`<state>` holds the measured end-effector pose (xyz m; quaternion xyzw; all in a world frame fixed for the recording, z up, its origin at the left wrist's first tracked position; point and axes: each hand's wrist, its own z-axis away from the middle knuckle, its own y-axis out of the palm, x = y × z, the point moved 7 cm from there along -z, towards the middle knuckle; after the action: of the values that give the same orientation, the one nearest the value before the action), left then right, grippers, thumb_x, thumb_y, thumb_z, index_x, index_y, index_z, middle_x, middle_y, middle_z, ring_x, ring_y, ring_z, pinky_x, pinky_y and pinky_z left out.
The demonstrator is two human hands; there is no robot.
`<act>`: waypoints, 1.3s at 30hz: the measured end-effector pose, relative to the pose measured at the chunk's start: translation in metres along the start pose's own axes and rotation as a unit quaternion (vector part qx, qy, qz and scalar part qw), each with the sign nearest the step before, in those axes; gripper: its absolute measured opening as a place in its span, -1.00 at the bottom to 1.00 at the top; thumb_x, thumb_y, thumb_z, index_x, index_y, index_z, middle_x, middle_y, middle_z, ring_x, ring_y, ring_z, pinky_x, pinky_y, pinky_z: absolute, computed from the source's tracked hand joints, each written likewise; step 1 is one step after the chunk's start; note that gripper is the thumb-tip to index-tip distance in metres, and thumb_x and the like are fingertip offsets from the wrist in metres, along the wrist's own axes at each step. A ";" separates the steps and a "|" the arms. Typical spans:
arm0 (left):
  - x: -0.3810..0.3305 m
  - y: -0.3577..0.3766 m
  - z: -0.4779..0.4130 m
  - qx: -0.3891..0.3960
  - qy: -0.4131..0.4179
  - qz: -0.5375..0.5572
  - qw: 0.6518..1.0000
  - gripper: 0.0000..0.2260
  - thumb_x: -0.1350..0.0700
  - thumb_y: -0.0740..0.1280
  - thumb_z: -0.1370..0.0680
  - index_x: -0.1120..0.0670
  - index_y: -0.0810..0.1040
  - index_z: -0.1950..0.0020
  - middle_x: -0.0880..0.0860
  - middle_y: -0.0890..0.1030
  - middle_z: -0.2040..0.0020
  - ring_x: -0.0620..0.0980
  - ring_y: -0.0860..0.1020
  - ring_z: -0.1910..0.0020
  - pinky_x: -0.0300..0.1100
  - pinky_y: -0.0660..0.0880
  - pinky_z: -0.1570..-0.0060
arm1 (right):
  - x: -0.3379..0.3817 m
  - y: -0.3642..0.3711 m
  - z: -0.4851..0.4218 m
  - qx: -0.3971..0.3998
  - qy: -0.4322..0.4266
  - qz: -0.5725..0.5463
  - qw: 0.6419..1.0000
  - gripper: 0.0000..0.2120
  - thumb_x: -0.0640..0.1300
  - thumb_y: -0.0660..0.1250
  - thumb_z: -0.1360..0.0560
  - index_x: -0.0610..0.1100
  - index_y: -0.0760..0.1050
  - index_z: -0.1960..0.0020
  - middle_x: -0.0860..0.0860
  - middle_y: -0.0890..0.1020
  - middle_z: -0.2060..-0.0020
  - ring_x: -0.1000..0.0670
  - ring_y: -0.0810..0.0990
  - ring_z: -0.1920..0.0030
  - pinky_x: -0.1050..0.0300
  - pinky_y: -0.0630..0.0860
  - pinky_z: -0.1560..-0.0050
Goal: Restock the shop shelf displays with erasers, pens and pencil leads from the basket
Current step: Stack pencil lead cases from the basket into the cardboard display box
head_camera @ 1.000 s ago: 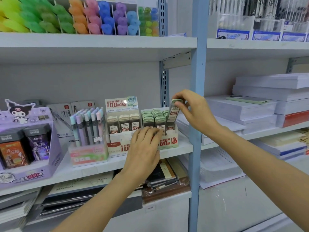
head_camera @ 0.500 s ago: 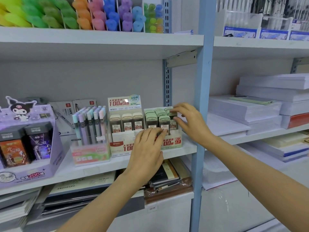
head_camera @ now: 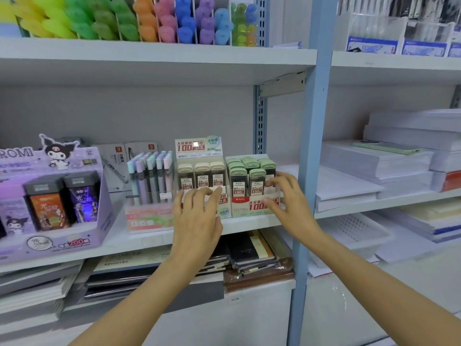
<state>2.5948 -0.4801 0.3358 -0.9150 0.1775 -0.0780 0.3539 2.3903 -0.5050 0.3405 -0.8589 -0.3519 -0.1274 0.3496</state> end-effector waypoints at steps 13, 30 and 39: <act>0.078 -0.057 0.044 -0.124 -0.114 0.005 0.986 -0.47 0.08 0.33 -0.50 0.14 0.36 -0.45 0.22 0.28 -0.46 0.21 0.13 -0.48 0.26 0.09 -0.43 | 0.087 -0.004 0.002 -0.130 -0.140 0.009 0.982 -0.71 -0.14 0.34 -0.52 -0.15 0.46 -0.22 -0.09 0.45 -0.31 -0.07 0.36 -0.35 0.01 0.27 -0.38; 0.182 -0.055 0.090 -0.006 -0.110 0.039 0.993 -0.68 0.12 0.32 -0.59 0.00 0.47 -0.34 -0.07 0.48 -0.34 0.10 0.06 -0.55 0.10 -0.29 -0.45 | 0.175 0.130 -0.019 0.068 -0.183 0.027 0.980 -0.71 -0.14 0.41 -0.48 -0.13 0.54 -0.19 0.02 0.59 -0.08 0.03 0.28 -0.33 0.35 0.16 -0.21; 0.162 -0.042 0.084 -0.014 -0.065 0.086 0.994 -0.63 0.06 0.33 -0.59 0.02 0.43 -0.39 -0.07 0.41 -0.42 0.02 -0.05 -0.57 0.09 -0.34 -0.48 | 0.173 0.130 -0.019 0.071 -0.204 0.001 0.976 -0.68 -0.12 0.40 -0.50 -0.13 0.54 -0.23 -0.03 0.56 -0.17 -0.01 0.30 -0.33 0.07 0.35 -0.30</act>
<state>2.7781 -0.4609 0.3053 -0.9045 0.2332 0.0146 0.3568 2.6053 -0.4955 0.3681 -0.8403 -0.4230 0.0764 0.3303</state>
